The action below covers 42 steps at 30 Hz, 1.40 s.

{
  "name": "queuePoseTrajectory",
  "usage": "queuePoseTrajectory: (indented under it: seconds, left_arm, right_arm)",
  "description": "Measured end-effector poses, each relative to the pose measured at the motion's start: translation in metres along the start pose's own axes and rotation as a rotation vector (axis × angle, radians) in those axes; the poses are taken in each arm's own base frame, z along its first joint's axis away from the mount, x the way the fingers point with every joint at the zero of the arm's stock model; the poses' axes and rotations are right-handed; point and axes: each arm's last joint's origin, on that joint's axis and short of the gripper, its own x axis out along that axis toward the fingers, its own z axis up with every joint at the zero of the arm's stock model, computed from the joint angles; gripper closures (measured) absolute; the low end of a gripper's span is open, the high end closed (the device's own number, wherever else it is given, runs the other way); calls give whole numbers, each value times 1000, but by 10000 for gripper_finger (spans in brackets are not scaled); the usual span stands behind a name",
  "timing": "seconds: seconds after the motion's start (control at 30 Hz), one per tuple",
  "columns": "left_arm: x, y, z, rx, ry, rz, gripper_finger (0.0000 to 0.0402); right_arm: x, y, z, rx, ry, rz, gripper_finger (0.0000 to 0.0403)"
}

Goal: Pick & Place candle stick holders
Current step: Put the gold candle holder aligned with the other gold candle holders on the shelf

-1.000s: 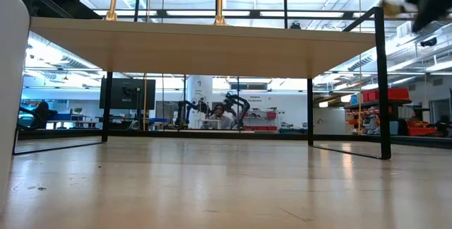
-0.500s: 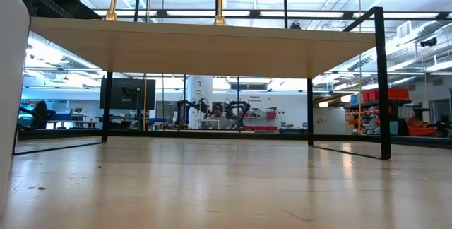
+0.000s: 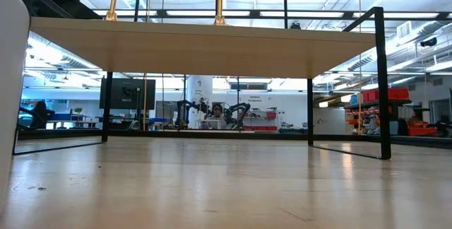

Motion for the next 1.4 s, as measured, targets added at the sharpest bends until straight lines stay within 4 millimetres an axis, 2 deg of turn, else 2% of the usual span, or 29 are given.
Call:
queuePoseTrajectory:
  seconds: [0.13, 0.4, 0.8, 1.1, 1.4]
  left_arm:
    - [0, 0, 0, 0, -1, 0, 191]
    - [0, 0, 0, 0, -1, 0, 191]
    - [0, 0, 0, 0, 0, 0, 191]
    - [0, 0, 0, 0, 1, 0, 191]
    - [0, 0, 0, 0, 2, 1, 191]
  right_arm:
    - [8, -7, -14, 31, -103, 59, 399]
    - [33, -10, -17, 9, -219, 105, 399]
    - [63, -7, -47, -46, -173, 75, 399]
    - [65, -5, -63, -63, -126, 66, 399]
    - [54, -24, -79, 37, -174, 76, 399]
